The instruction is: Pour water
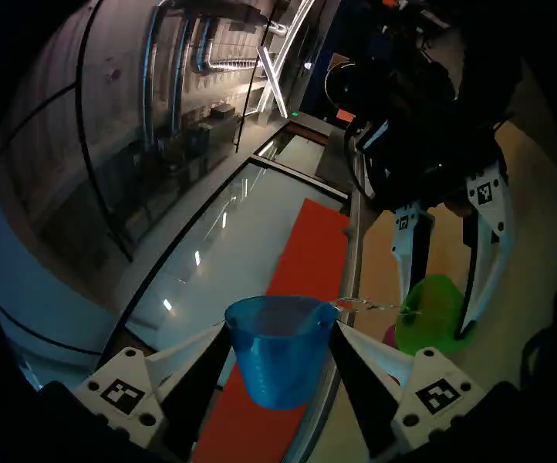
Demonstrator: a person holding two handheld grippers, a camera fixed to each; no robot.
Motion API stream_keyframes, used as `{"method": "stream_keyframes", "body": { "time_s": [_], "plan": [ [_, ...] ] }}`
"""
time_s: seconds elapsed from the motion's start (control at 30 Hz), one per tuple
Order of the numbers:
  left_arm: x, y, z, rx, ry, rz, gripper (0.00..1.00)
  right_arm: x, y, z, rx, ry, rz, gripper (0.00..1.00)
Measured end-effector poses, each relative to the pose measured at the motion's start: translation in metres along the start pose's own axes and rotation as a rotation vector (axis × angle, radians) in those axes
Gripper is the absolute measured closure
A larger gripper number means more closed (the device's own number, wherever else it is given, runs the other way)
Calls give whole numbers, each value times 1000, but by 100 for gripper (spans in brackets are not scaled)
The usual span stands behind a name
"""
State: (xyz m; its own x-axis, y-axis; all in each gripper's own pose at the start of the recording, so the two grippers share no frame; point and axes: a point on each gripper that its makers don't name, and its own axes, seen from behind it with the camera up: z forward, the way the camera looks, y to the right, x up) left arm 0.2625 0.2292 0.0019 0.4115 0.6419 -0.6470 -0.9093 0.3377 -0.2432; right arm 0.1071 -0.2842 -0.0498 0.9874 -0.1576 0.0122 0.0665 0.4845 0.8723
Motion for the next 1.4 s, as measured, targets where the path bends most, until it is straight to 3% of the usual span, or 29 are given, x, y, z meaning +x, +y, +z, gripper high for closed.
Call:
{"method": "stream_keyframes", "body": {
  "time_s": [0.87,1.4],
  "plan": [
    [5,3,2,3,8,78,14,2,5,-1,-6,5,-8,10],
    [8,-3,2,11,15,134,14,4,6,-2,-10,6,-16,10]
  ]
}}
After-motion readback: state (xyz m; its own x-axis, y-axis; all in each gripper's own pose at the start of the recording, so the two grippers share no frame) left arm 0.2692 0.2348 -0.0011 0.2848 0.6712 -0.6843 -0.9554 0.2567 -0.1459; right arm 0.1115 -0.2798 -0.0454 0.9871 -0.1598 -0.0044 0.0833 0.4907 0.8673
